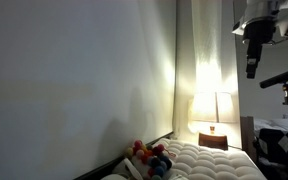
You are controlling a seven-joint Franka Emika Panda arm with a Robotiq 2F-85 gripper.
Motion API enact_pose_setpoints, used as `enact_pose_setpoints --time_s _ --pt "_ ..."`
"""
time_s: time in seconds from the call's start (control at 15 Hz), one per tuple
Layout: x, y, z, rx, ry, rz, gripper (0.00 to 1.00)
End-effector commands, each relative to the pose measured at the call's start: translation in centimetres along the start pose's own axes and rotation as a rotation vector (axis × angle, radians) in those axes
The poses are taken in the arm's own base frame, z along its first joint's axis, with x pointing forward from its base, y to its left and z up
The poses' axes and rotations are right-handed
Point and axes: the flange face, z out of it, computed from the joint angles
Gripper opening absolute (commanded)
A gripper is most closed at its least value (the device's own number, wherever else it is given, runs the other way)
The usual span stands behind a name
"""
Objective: Put the colorful object in between the two cushions.
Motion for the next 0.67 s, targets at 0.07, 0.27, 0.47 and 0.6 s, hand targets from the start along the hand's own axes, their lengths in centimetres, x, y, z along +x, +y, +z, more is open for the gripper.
enact_pose_setpoints --time_s 0.07,0.27,0.47,0.6 --pt "4.4 1.7 3.5 -0.048 -0.061 0.116 1.0" --pt "5.9 2.6 6.8 -0.114 -0.074 0.185 1.0" --pt "7.1 3.4 9.6 -0.196 -0.053 0.255 1.0" --pt "7.7 3.8 11.2 -0.241 -0.036 0.299 1.0"
